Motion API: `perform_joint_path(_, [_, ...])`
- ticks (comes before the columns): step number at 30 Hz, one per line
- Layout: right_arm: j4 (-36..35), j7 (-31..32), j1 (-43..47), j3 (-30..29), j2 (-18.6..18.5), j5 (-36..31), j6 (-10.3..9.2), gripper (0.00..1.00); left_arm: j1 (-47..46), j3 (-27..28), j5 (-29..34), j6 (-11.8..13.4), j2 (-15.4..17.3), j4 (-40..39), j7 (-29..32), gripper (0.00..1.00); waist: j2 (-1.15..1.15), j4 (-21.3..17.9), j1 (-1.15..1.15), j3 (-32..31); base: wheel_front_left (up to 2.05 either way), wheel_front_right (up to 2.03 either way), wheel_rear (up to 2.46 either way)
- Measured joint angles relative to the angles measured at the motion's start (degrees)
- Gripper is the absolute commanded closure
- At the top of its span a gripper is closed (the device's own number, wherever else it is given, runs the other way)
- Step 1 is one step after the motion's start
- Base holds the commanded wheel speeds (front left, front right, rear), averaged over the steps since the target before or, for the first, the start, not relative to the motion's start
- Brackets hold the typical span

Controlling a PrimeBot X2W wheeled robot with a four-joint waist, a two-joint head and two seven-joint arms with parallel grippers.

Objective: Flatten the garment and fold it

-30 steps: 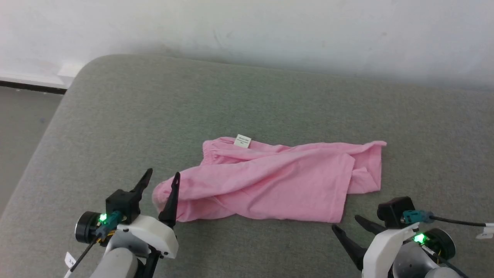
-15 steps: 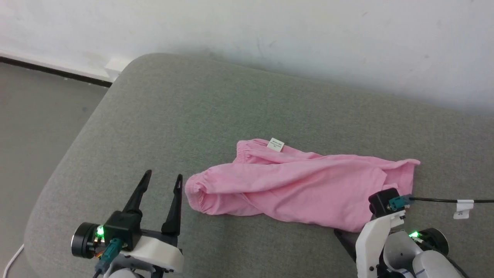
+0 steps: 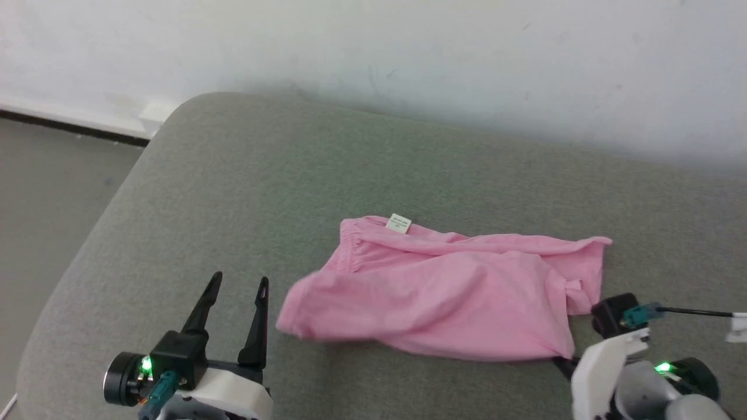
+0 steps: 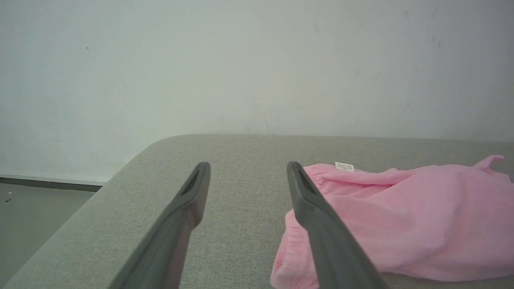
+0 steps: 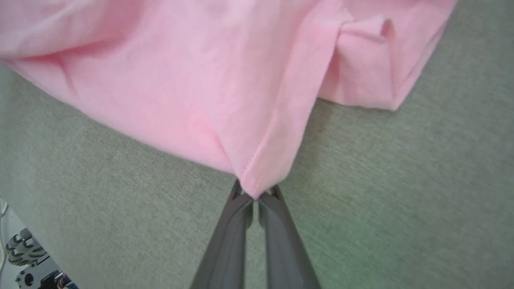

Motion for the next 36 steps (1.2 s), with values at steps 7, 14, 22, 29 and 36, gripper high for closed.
perform_joint_path(7, [-10.3, 12.0, 6.7, -6.6, -6.1, 3.7, 0.0, 1.0, 1.0, 0.7, 0.9, -1.4, -1.4, 0.8, 0.0, 0.0, 0.0, -4.2, 0.0, -1.1, 0.0, 0.0, 0.0])
perform_joint_path(14, [-16.2, 25.6, 12.7, -17.6, -9.9, 3.0, 0.0, 1.0, 1.0, 0.6, 1.8, -2.6, -3.7, 1.5, 0.0, 0.0, 0.0, -7.0, 0.0, -1.3, 0.0, 0.0, 0.0])
perform_joint_path(22, [-17.3, 16.4, 11.7, -18.5, -8.3, -1.9, 0.0, 0.0, 0.9, 0.2, 2.0, -5.5, -5.9, 3.4, 0.0, 0.0, 0.0, -6.7, 0.0, 0.0, 0.0, 0.0, 0.0])
perform_joint_path(29, [-20.3, -5.5, 4.4, -15.1, -5.8, -4.8, 0.0, 0.0, -1.4, -3.2, 0.6, -9.1, -6.0, 8.8, 2.9, 0.0, 0.0, -7.8, 0.0, 1.2, 0.0, 0.0, 0.0])
perform_joint_path(36, [-18.1, -17.1, 3.2, -12.3, -2.0, -6.8, 0.01, 0.0, -11.3, -6.4, -0.8, -10.2, -3.2, 12.9, 12.0, 0.0, 0.0, -9.3, 0.01, 4.5, 0.0, 0.0, 0.0])
